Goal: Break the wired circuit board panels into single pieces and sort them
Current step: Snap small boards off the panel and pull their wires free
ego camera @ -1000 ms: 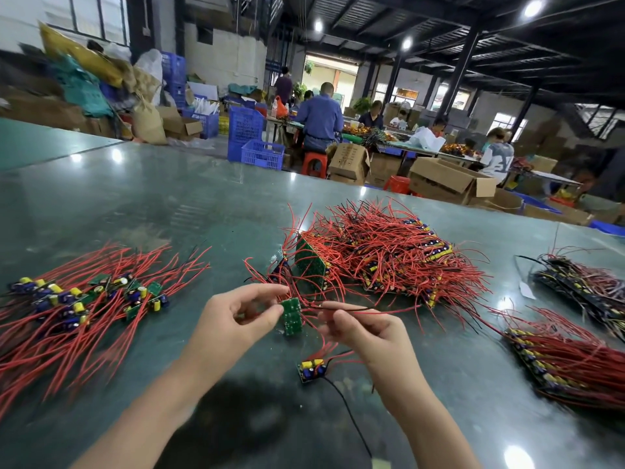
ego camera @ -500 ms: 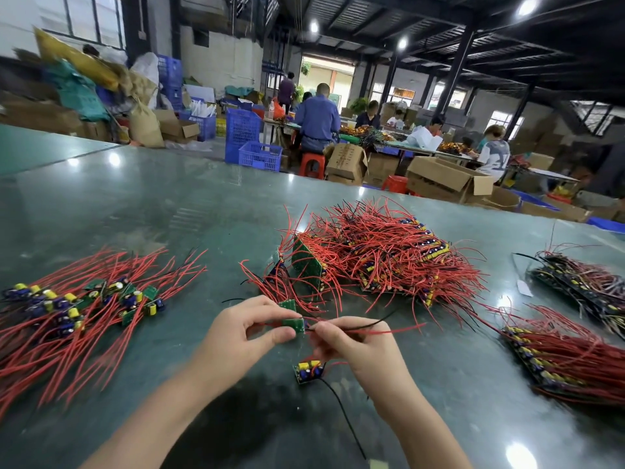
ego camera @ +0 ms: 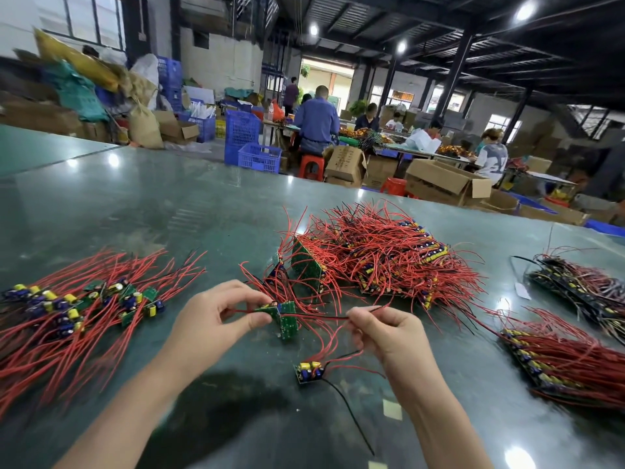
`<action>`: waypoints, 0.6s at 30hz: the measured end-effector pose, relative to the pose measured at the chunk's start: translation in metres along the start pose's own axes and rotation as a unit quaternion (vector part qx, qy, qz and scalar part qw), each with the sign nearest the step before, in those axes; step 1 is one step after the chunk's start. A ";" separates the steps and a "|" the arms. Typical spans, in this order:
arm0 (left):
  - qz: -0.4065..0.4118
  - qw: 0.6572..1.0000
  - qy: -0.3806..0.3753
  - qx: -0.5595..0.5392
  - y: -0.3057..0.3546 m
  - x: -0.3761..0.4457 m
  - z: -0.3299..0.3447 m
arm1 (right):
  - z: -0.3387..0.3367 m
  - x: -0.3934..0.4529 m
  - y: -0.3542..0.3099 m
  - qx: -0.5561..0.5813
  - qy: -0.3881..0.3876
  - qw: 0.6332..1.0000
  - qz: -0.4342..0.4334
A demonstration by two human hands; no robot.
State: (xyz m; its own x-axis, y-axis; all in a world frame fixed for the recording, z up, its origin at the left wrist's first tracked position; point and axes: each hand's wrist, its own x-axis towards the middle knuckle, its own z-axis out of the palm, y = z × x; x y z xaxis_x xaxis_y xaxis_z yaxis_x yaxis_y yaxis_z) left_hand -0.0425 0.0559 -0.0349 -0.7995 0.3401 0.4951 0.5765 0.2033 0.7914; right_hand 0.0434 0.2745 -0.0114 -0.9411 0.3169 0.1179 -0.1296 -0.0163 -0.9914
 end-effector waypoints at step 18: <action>-0.310 0.828 0.230 0.407 -0.055 -0.001 -0.070 | -0.008 0.006 0.000 0.098 0.095 0.991 -0.019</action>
State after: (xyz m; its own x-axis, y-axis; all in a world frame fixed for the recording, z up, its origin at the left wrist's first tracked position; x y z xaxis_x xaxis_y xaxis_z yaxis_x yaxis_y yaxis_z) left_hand -0.0855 -0.0197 -0.0537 -0.8555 -0.4098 0.3165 -0.1963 0.8223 0.5341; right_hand 0.0404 0.2838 -0.0111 -0.8611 0.4929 0.1246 -0.2399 -0.1780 -0.9543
